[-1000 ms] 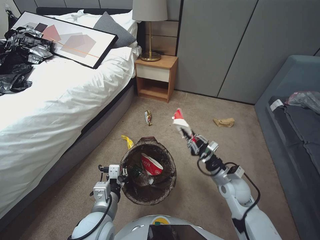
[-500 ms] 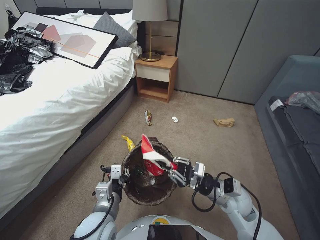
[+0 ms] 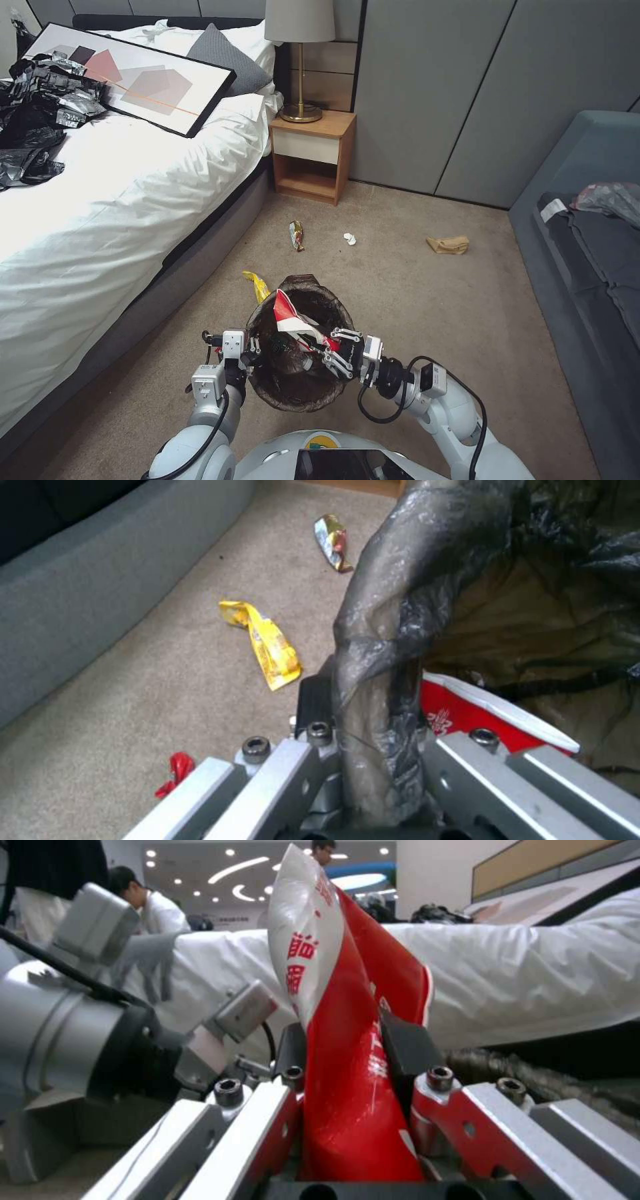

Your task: Pick up the trash bin, then pick up the garbage from the floor and place it into the trash bin.

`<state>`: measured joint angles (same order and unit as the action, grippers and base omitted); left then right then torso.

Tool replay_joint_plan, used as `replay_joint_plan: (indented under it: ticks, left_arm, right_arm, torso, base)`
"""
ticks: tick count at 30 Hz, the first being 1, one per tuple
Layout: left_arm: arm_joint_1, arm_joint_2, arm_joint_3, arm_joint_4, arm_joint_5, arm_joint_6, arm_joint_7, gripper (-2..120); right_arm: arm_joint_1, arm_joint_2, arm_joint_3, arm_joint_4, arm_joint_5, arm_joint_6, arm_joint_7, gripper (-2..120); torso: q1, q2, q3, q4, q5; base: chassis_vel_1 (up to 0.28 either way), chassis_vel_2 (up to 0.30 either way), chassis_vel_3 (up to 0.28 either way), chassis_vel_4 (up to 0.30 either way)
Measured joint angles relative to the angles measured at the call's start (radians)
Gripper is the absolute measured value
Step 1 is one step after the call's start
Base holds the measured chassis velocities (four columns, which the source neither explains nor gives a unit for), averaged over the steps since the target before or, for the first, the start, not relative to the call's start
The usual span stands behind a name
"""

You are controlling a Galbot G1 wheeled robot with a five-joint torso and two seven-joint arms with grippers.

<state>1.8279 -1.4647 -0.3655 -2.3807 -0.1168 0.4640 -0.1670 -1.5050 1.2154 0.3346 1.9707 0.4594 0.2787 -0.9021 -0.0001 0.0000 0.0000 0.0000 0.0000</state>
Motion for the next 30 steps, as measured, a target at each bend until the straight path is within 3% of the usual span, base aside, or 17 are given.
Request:
replay_joint_plan:
  ticks: [5,7,9,11,16,23,30]
  left_arm:
    - [0.001,-0.001,0.0,-0.003,-0.002,0.0,0.0,0]
    - [0.001,-0.001,0.0,-0.003,-0.002,0.0,0.0,0]
    - [0.003,-0.001,-0.001,-0.003,-0.002,0.0,0.0,0]
    - [0.003,-0.001,-0.002,-0.004,-0.002,0.0,0.0,0]
    - [0.002,-0.003,-0.003,-0.004,-0.002,0.0,0.0,0]
    - [0.0,-0.003,-0.003,-0.004,-0.002,0.001,0.0,0]
    - [-0.002,-0.002,-0.004,-0.004,-0.003,0.003,0.0,0]
  right_arm:
    - [0.009,0.01,-0.003,-0.023,-0.014,0.008,0.012,34]
    - [0.01,0.01,-0.003,-0.024,-0.015,0.008,0.012,34]
    - [0.011,0.009,-0.003,-0.027,-0.016,0.008,0.013,47]
    - [0.011,0.009,-0.003,-0.027,-0.016,0.008,0.014,51]
    - [0.012,0.011,-0.002,-0.032,-0.018,0.011,0.015,74]
    - [0.012,0.007,0.002,-0.033,-0.018,0.011,0.015,97]
    - [0.01,0.006,0.011,-0.021,-0.019,0.013,0.018,100]
  torso:
    - [0.0,0.0,0.0,0.0001,0.0]
    - [0.0,0.0,0.0,0.0001,0.0]
    - [0.0,0.0,0.0,0.0,0.0]
    - [0.0,0.0,0.0,0.0,0.0]
    - [0.0,0.0,0.0,0.0,0.0]
    - [0.0,0.0,0.0,0.0,0.0]
    - [0.0,0.0,0.0,0.0,0.0]
  base:
    - [0.0,0.0,0.0,0.0]
    - [0.0,0.0,0.0,0.0]
    - [0.0,0.0,0.0,0.0]
    - [0.0,0.0,0.0,0.0]
    - [0.0,0.0,0.0,0.0]
    - [0.0,0.0,0.0,0.0]
    - [0.0,0.0,0.0,0.0]
